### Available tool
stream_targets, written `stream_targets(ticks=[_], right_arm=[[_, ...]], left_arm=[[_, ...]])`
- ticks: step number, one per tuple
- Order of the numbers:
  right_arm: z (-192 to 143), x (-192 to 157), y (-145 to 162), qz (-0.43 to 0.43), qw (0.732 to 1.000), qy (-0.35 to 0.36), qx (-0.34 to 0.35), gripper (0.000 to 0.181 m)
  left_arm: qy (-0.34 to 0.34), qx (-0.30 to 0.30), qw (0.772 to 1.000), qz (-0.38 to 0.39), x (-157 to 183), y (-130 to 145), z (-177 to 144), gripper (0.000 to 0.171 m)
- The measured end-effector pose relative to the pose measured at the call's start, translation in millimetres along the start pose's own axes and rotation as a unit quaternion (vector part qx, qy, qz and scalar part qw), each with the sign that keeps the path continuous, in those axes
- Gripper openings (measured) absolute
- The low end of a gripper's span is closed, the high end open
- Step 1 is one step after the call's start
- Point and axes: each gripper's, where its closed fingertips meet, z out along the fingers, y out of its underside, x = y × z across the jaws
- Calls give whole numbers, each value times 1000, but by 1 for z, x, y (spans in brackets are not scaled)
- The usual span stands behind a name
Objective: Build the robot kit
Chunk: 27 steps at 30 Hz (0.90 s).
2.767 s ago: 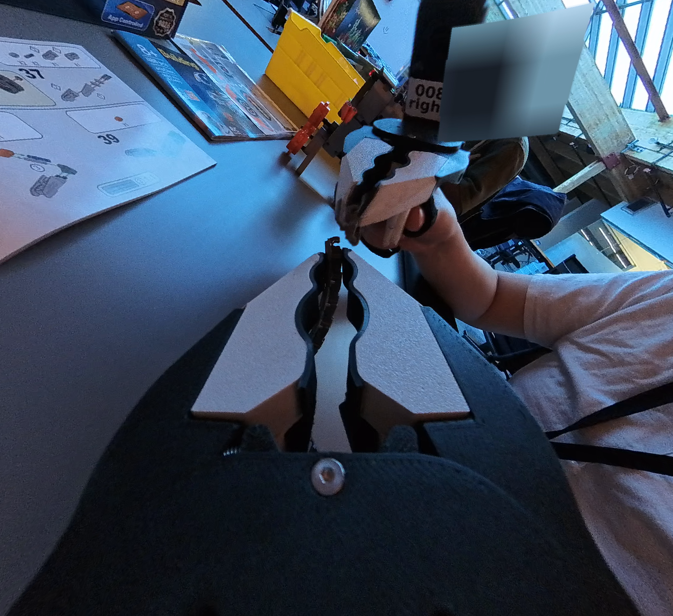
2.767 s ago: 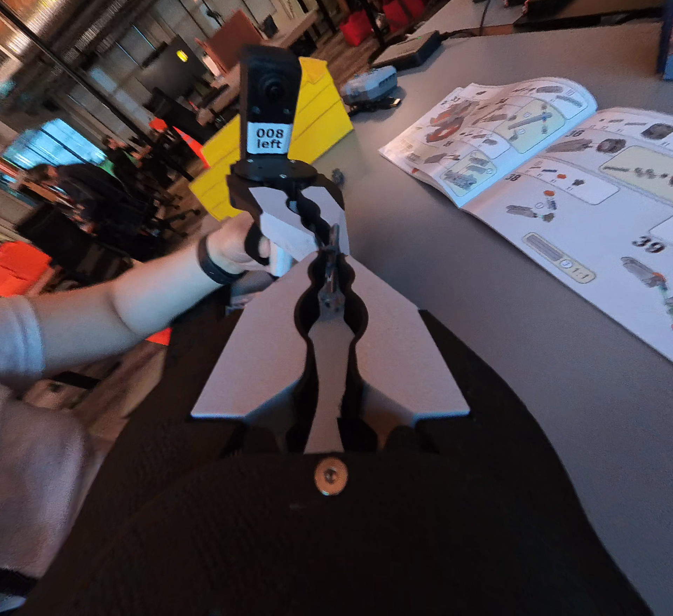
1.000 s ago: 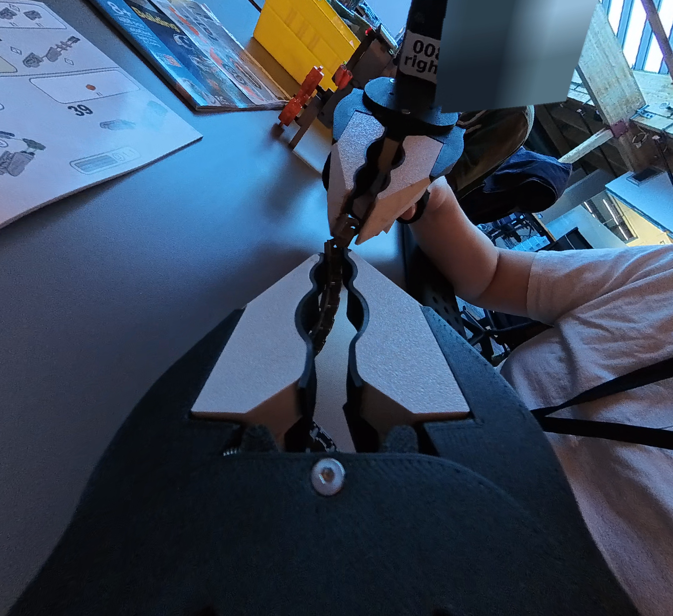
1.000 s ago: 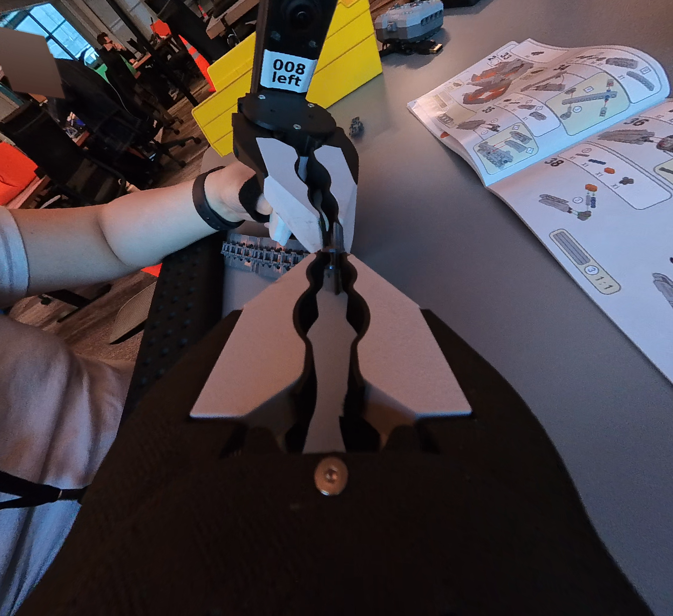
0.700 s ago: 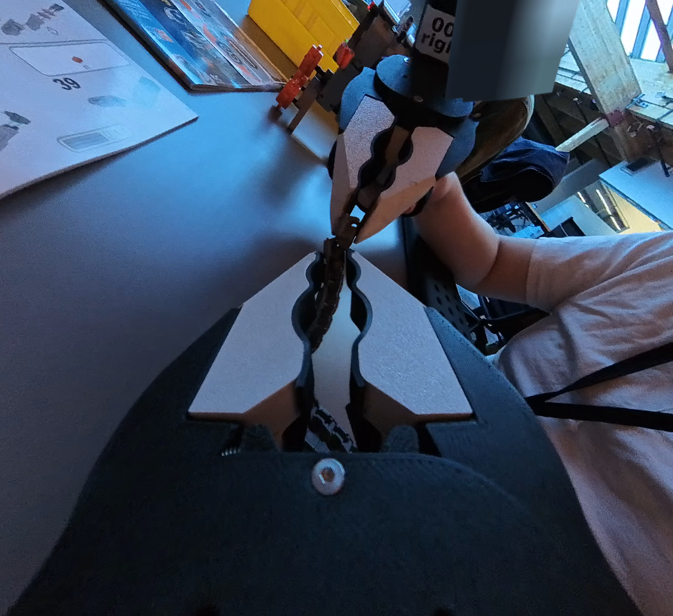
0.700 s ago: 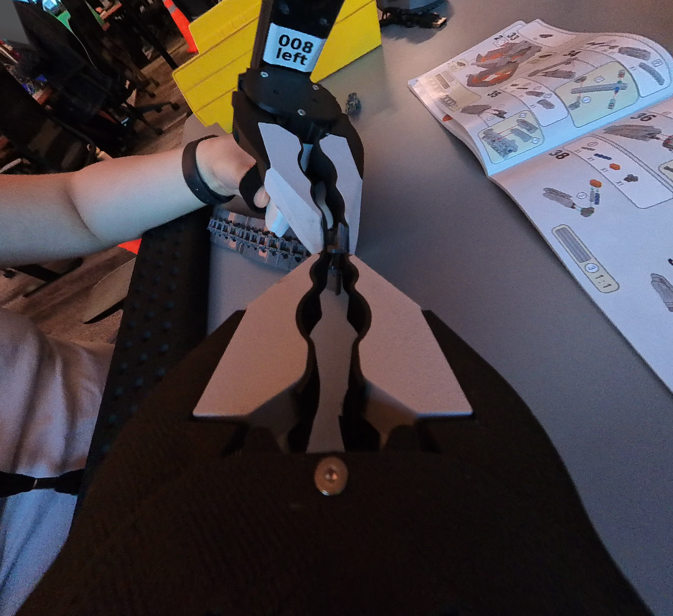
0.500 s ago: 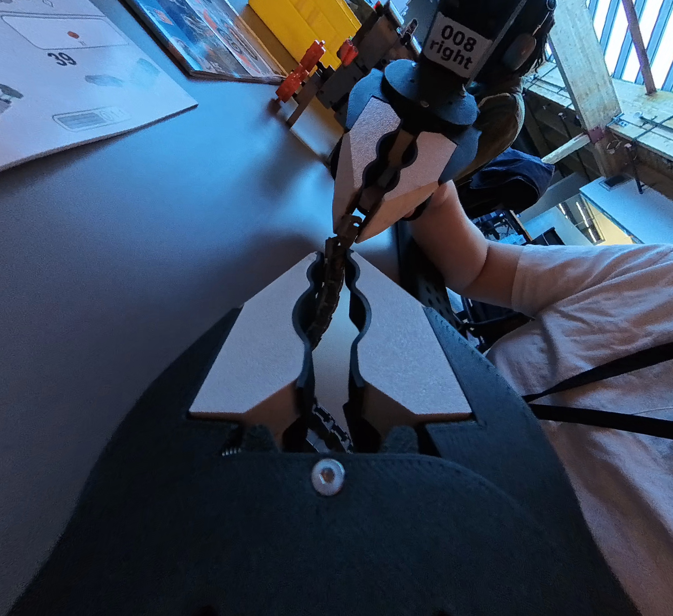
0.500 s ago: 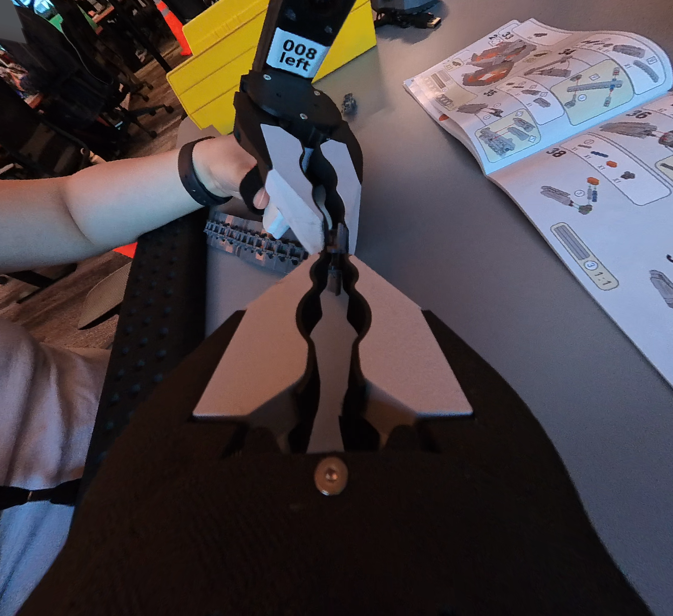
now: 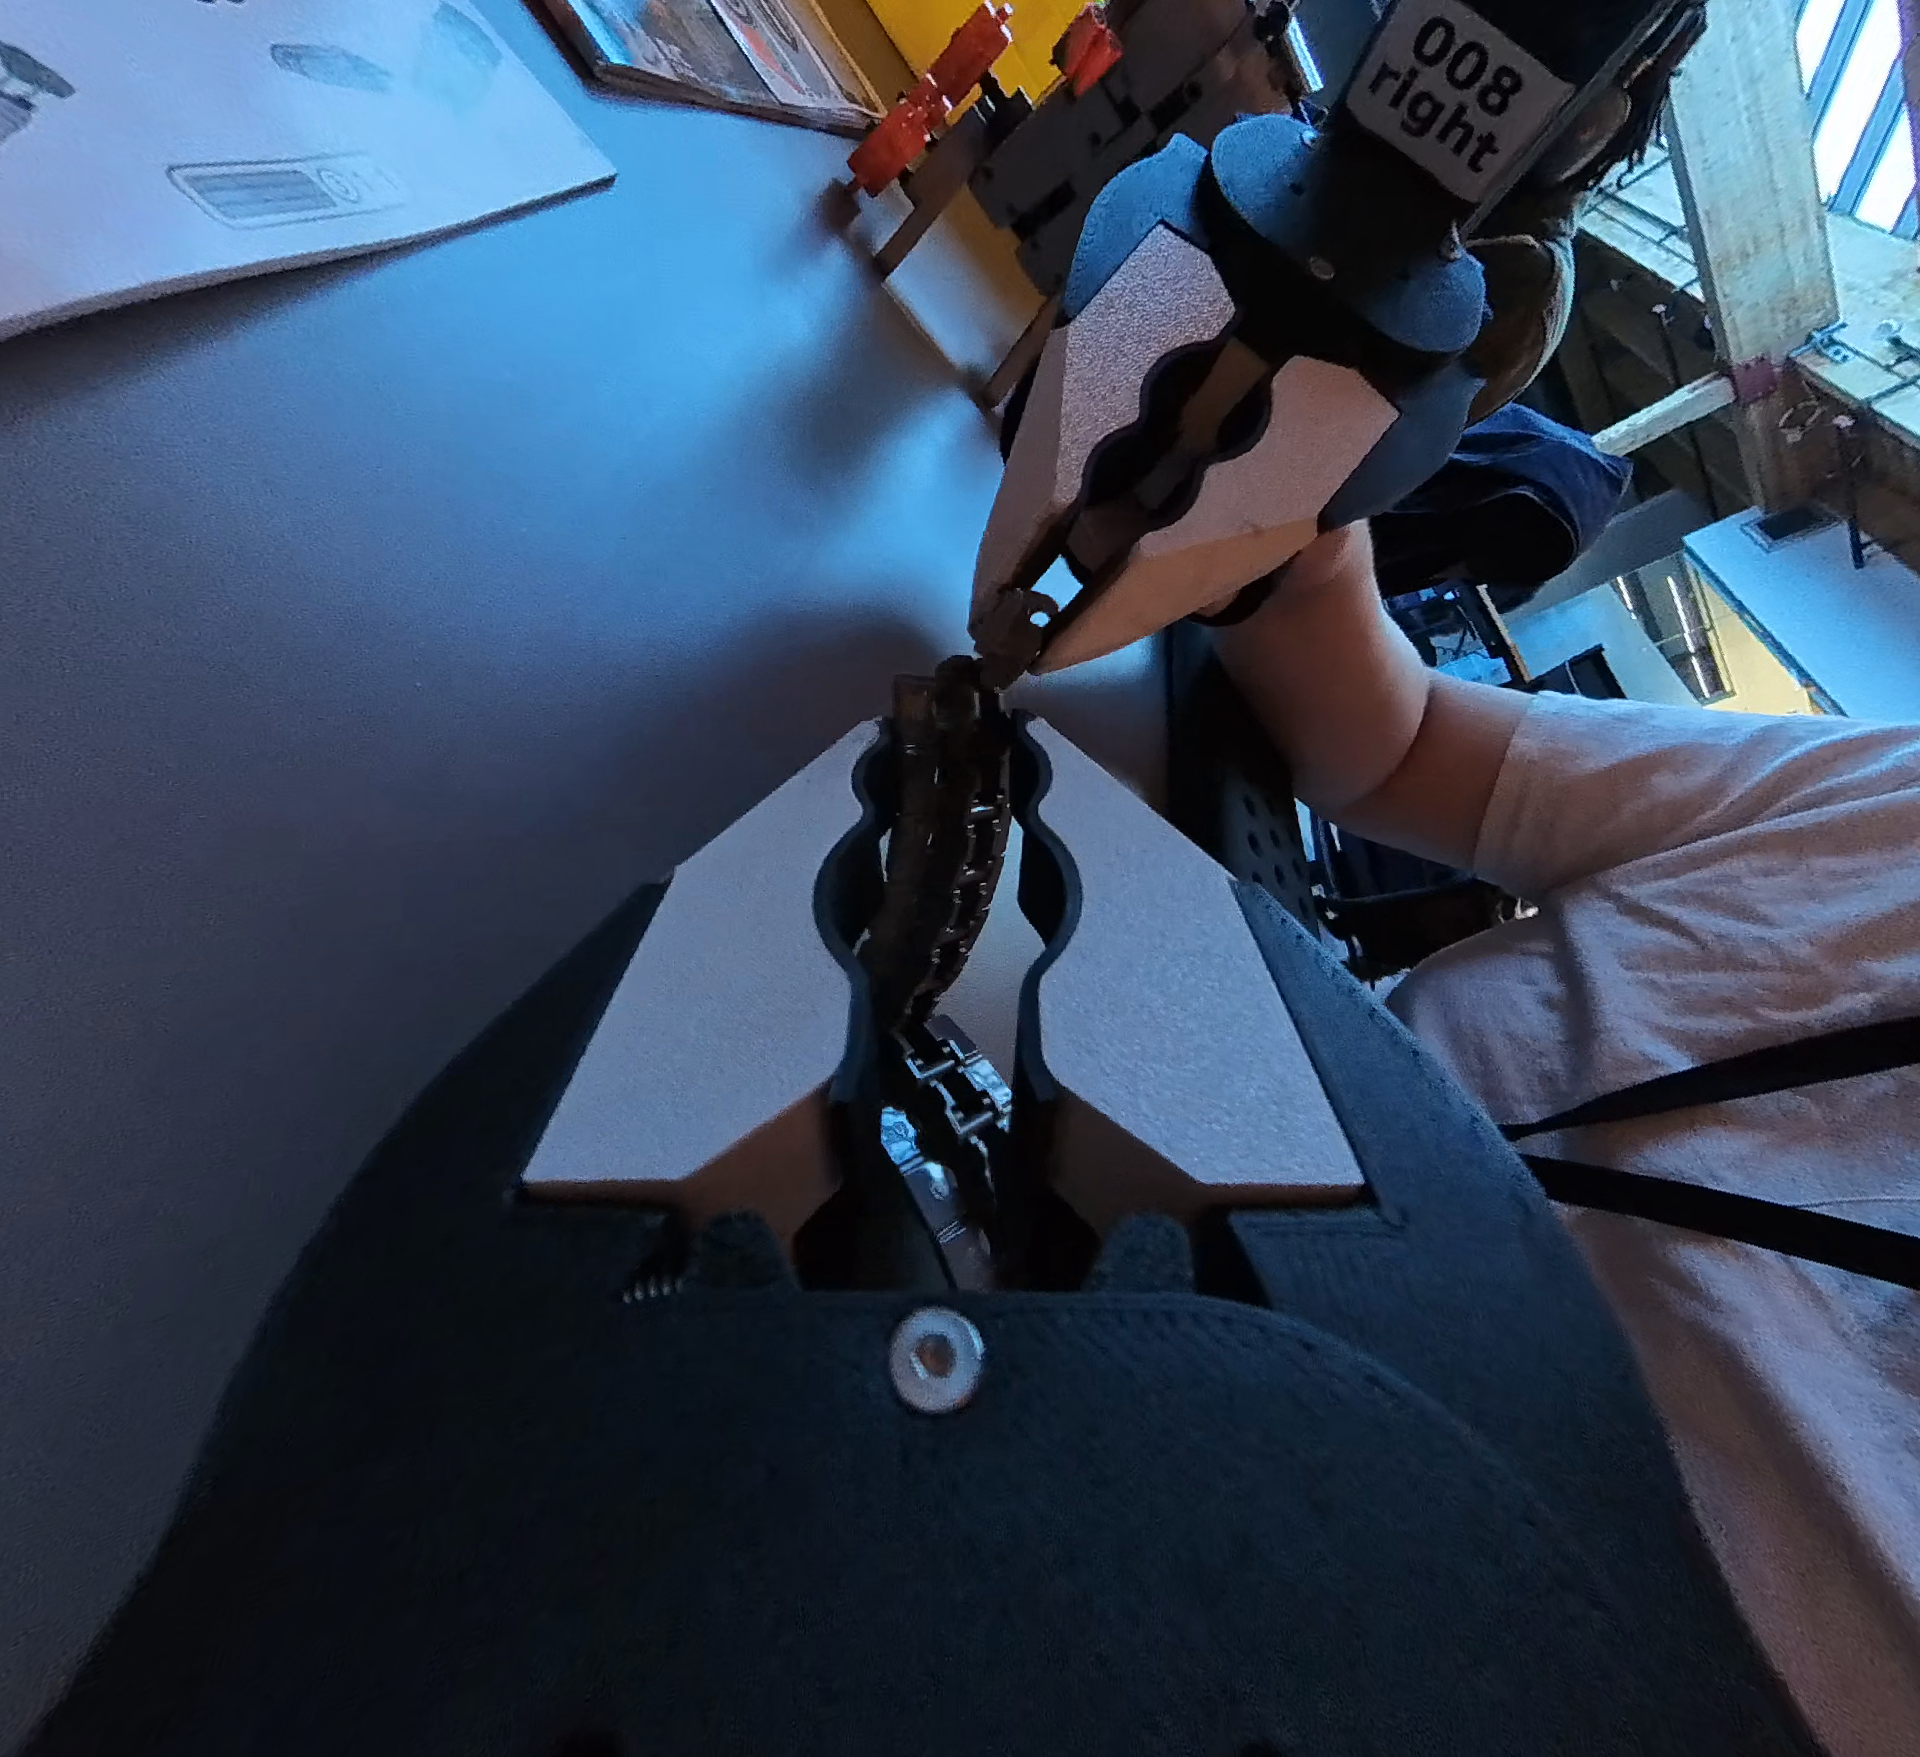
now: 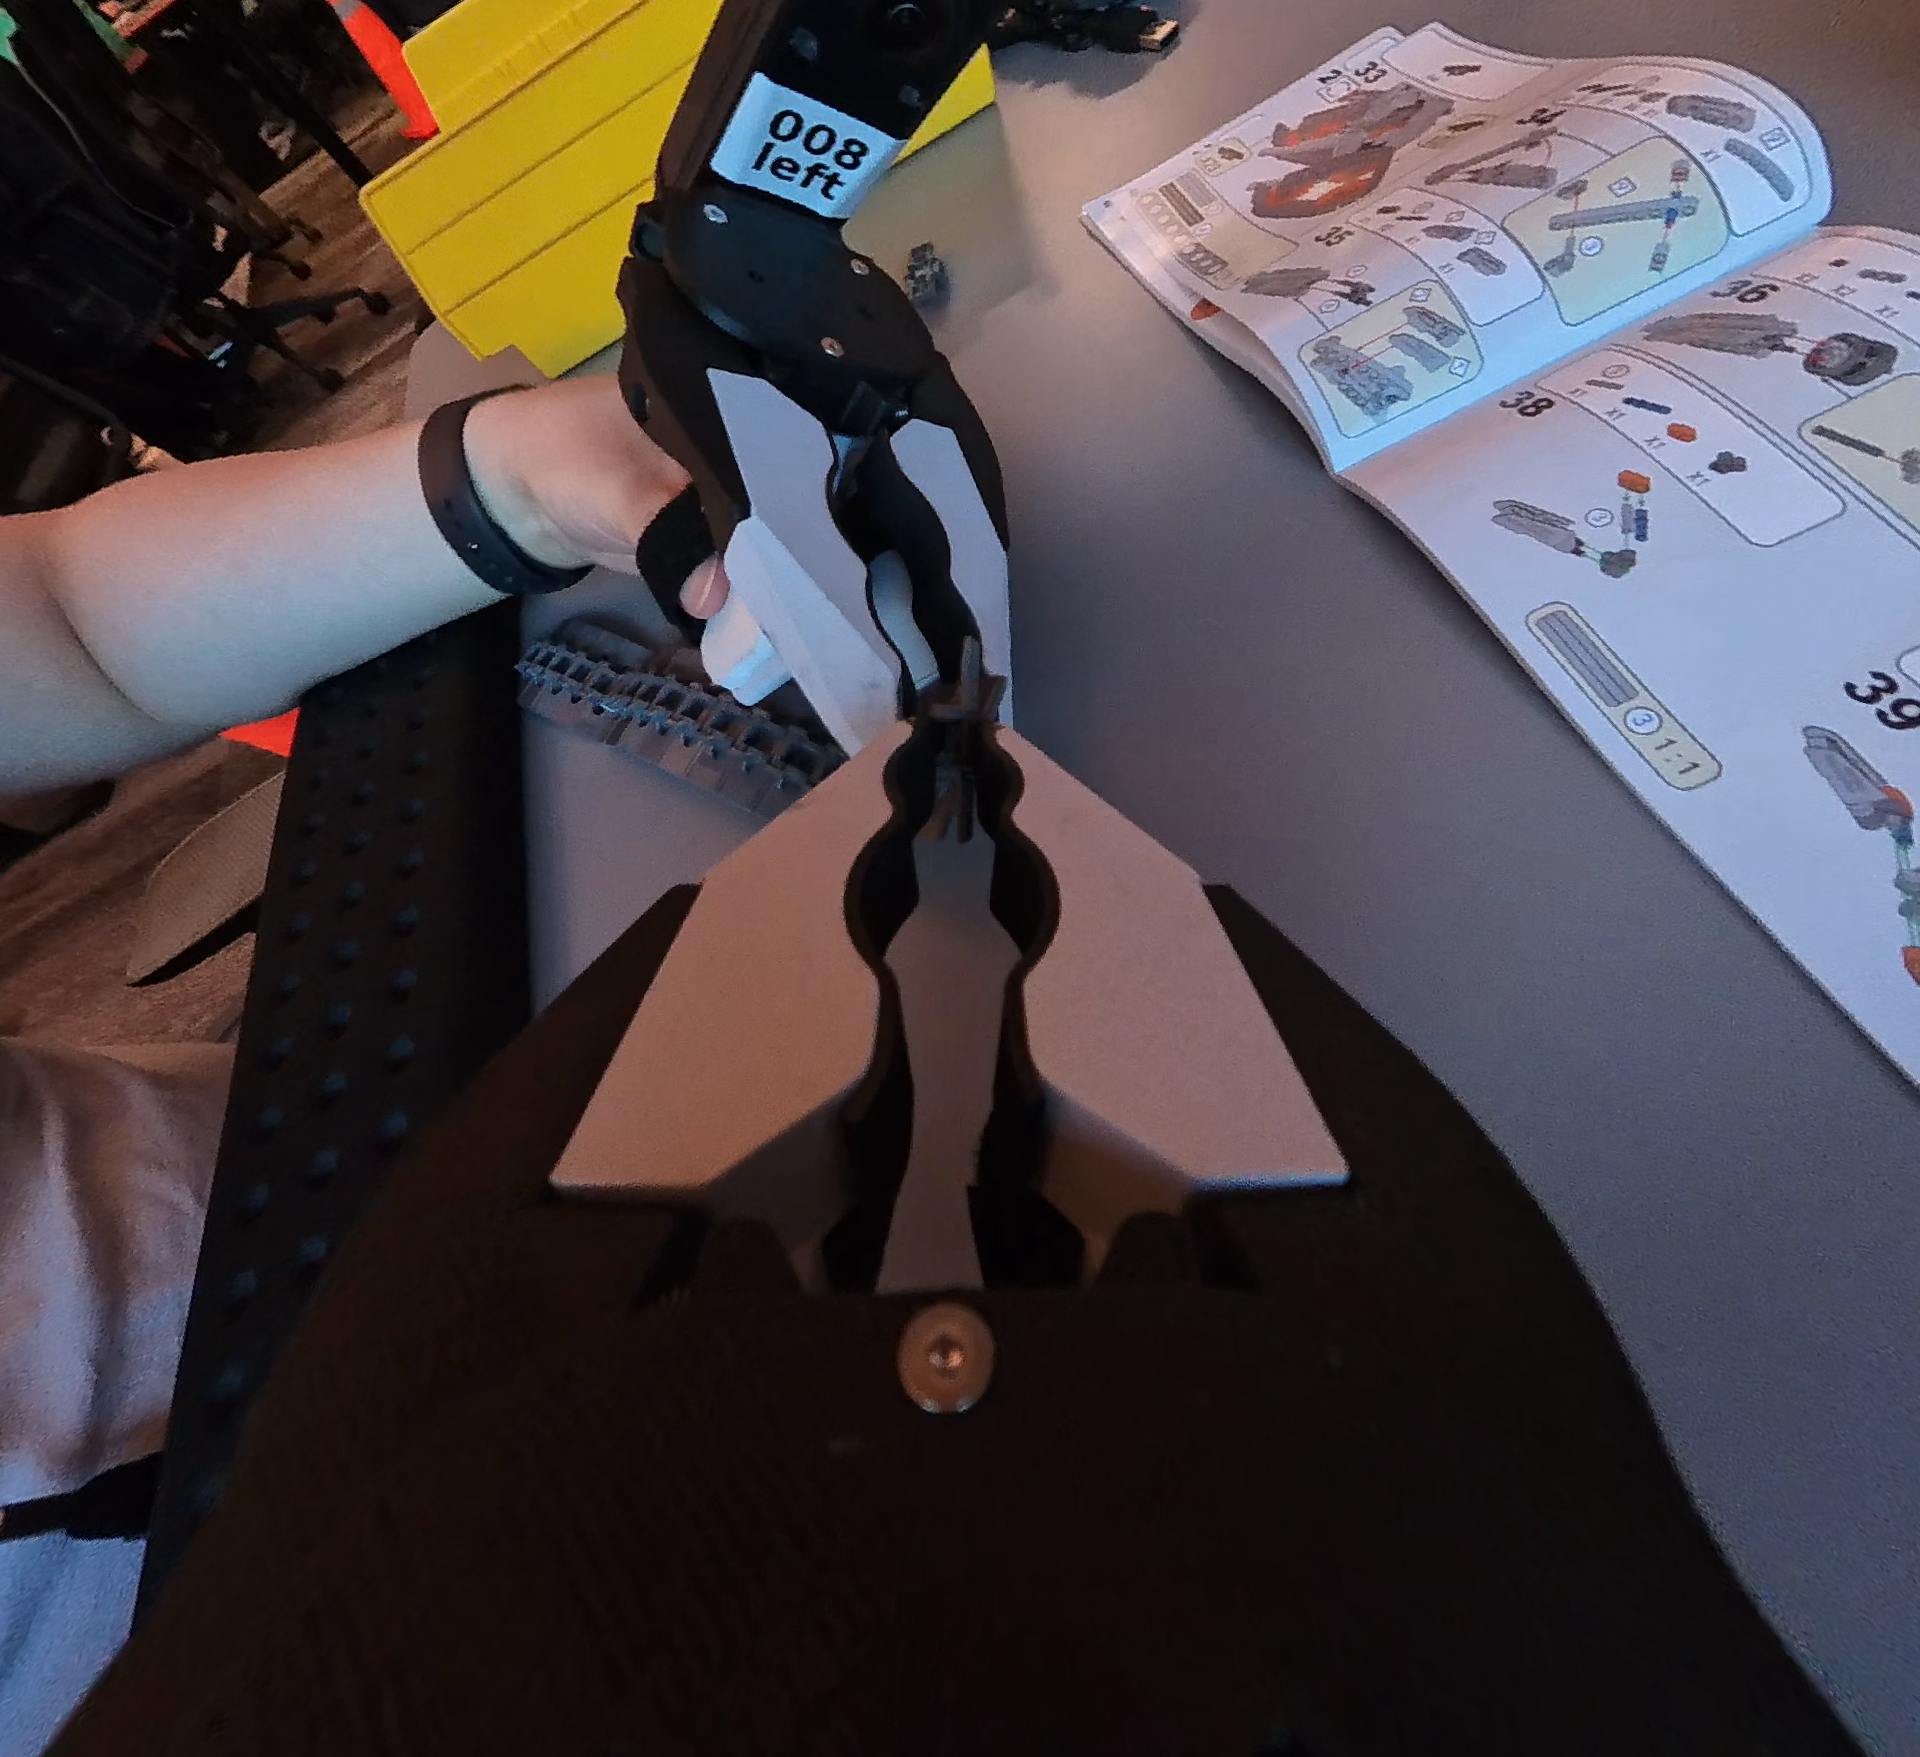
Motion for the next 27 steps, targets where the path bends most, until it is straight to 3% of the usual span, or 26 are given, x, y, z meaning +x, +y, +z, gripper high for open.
stream_targets(ticks=[9,15,27], right_arm=[[0,9,-3,33,999,42,10,5],[1,10,-3,-47,996,81,-1,5],[4,12,1,-35,997,65,-7,6]], left_arm=[[-34,37,998,38,-1,-11,-3,9],[-12,44,999,2,-2,-12,-3,6],[-27,46,999,6,-5,-11,-4,5]])
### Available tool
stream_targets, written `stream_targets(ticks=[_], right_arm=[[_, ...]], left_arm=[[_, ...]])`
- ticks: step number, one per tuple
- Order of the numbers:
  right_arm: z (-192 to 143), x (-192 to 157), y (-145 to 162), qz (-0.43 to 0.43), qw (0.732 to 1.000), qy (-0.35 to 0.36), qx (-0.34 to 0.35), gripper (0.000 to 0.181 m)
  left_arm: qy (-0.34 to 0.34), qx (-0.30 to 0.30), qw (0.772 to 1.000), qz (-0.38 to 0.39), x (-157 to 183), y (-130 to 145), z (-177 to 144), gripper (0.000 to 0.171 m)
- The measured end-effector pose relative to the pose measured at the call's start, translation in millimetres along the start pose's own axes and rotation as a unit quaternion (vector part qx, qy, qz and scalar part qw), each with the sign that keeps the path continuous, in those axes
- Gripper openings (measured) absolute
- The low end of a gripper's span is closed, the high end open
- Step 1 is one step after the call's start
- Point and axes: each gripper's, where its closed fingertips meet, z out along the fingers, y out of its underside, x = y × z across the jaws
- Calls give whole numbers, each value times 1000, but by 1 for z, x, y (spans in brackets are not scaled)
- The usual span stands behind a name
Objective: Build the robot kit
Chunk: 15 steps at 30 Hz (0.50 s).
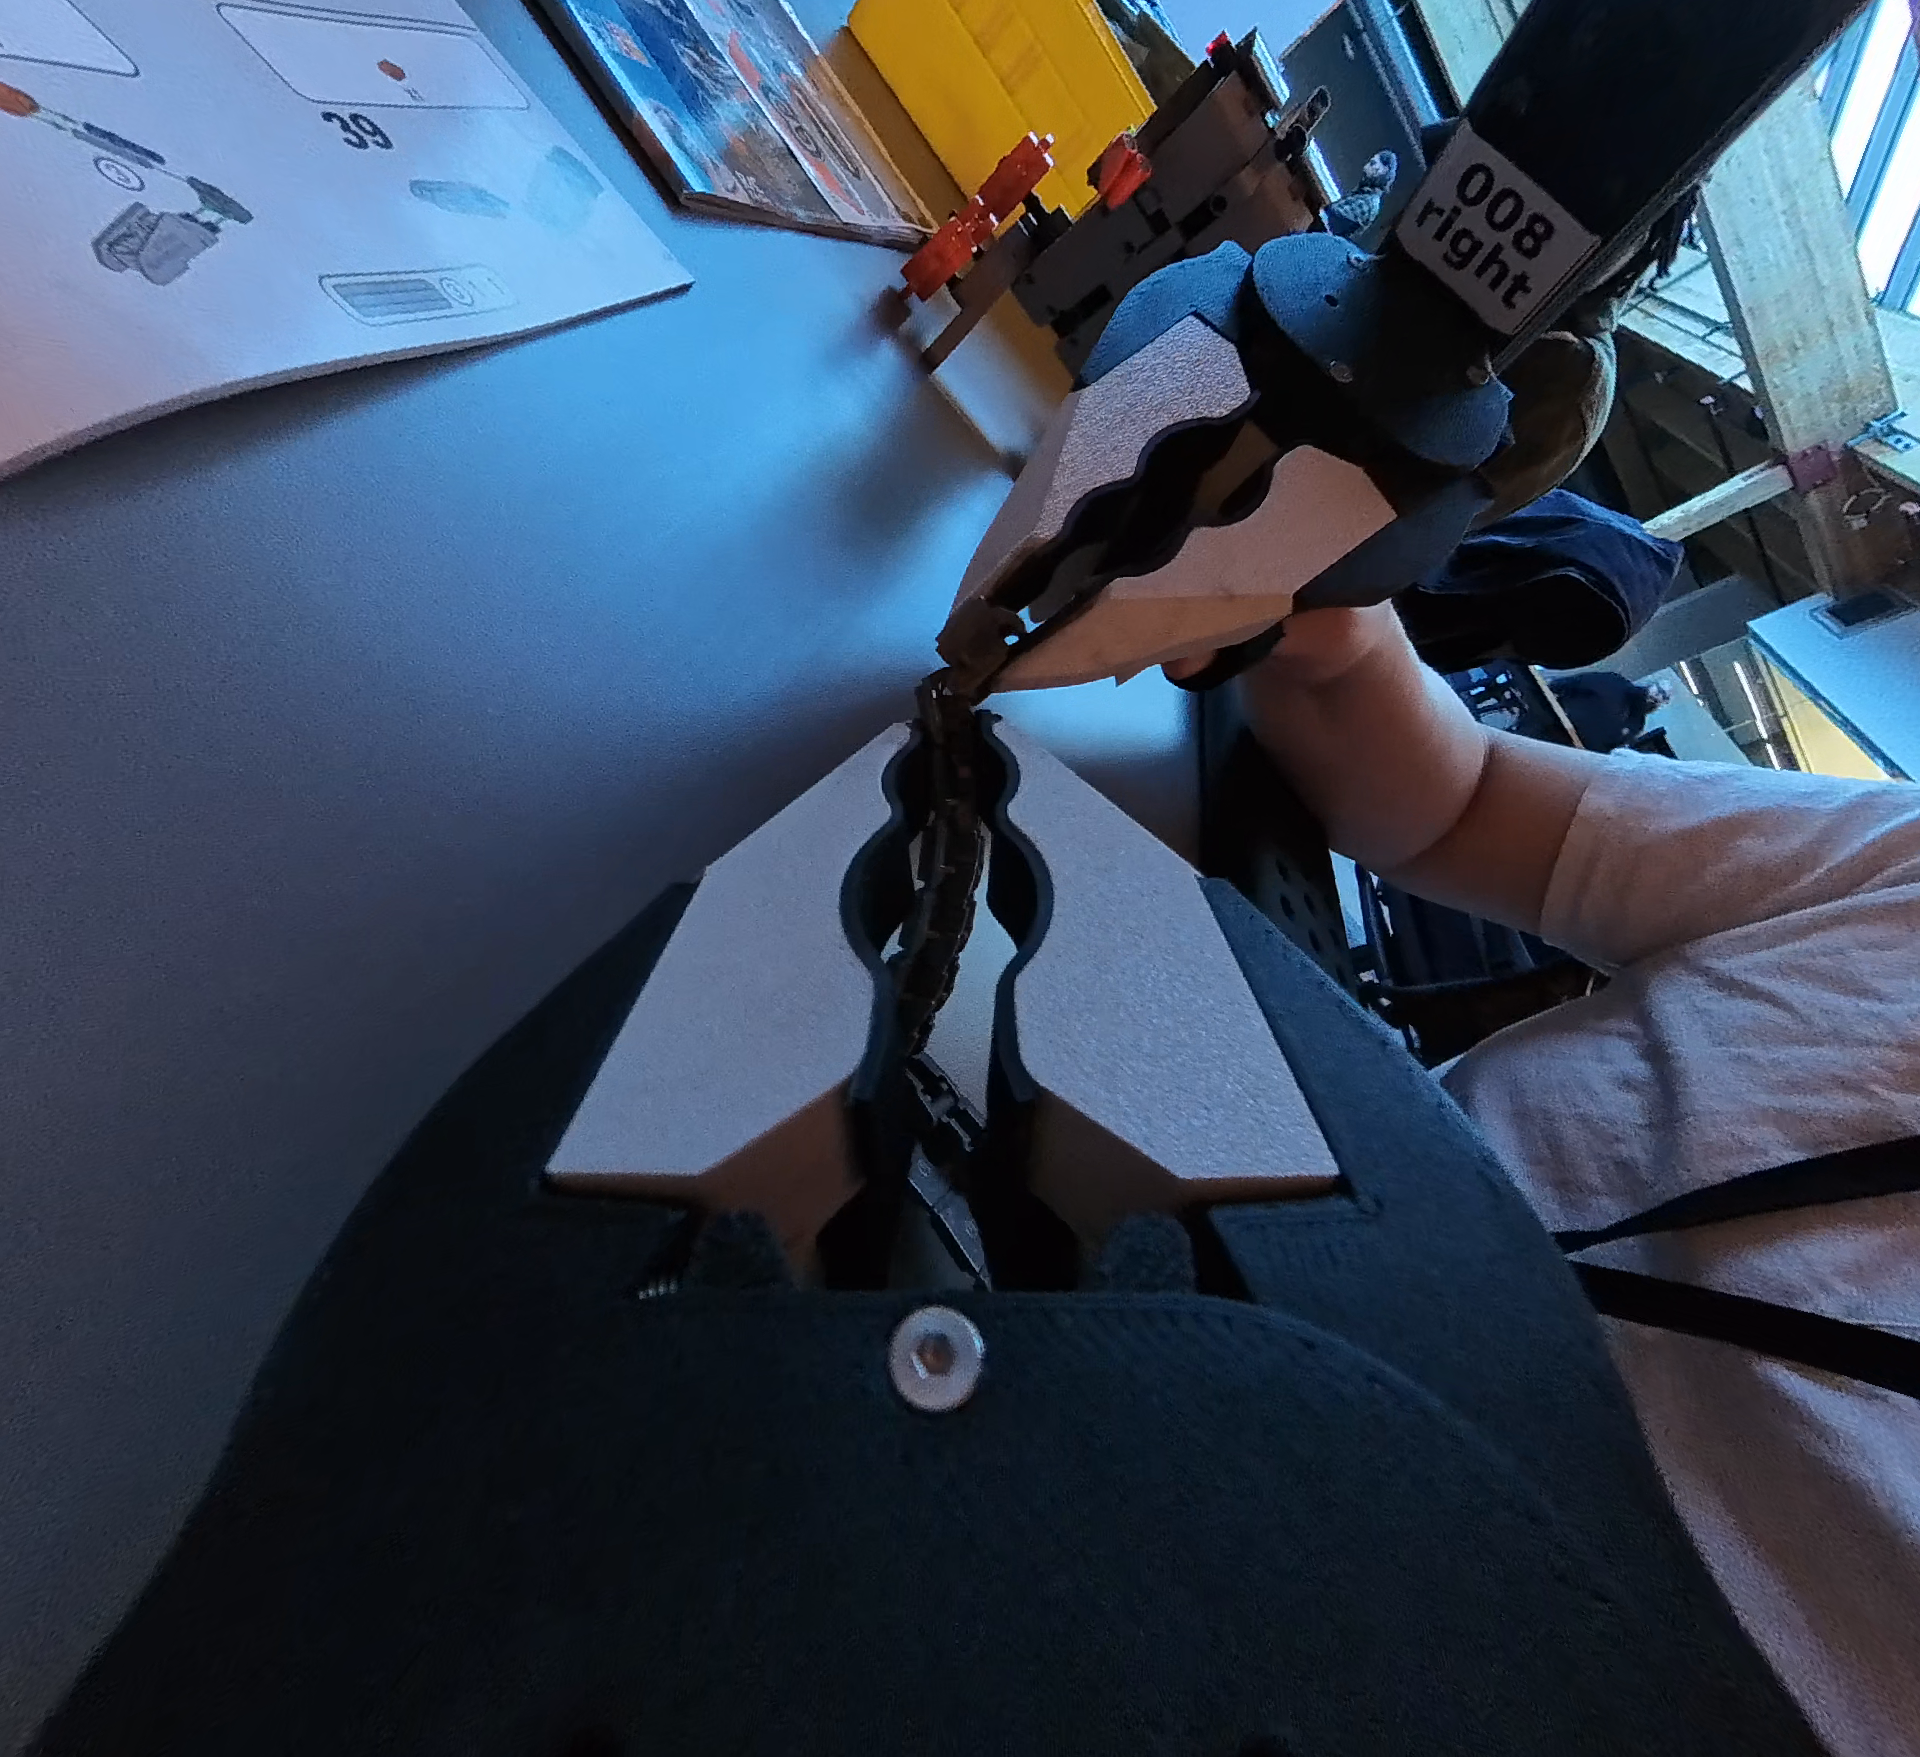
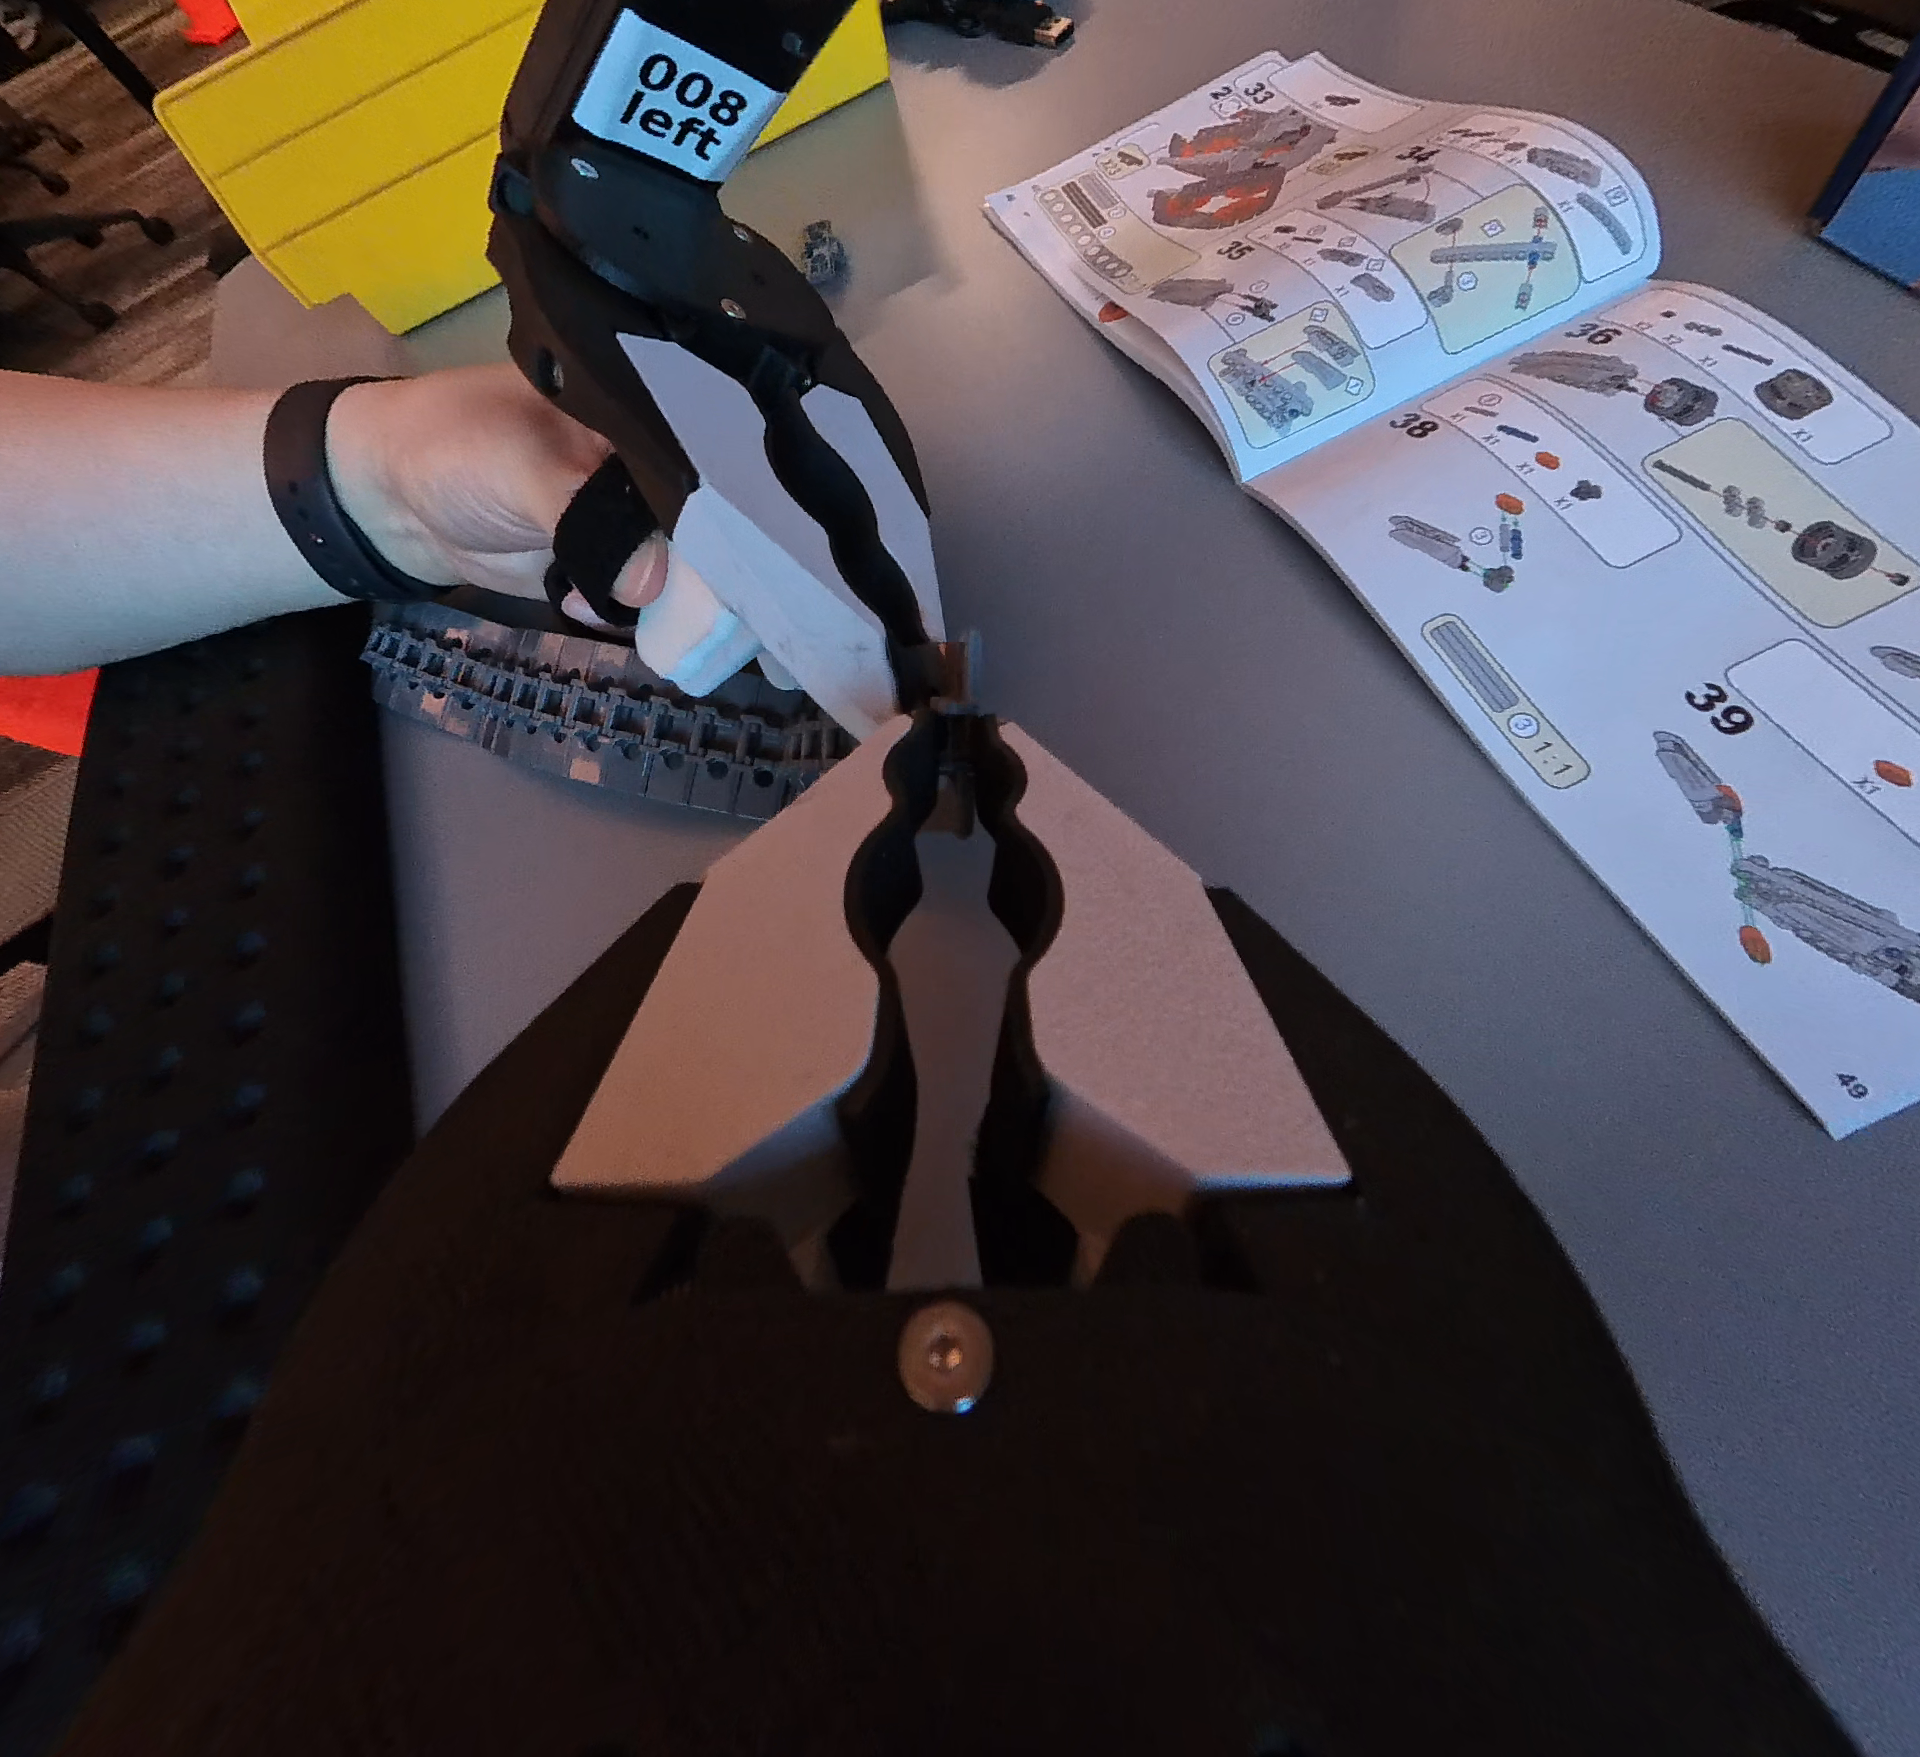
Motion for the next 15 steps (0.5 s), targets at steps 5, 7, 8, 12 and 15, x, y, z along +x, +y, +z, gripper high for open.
stream_targets(ticks=[5,7,8,12,15], right_arm=[[2,1,0,-10,1000,14,-7,6],[2,1,1,-6,1000,11,-8,6],[2,1,1,-3,1000,9,-7,6],[3,1,2,-9,1000,11,-16,6],[4,1,3,-16,999,14,-24,6]], left_arm=[[-8,3,1000,0,-2,-1,-1,5],[-10,3,1000,1,-2,-1,-1,5],[-9,3,1000,1,-2,-1,-1,5],[-15,1,1000,6,-2,0,0,5],[-19,0,1000,11,-3,0,0,5]])
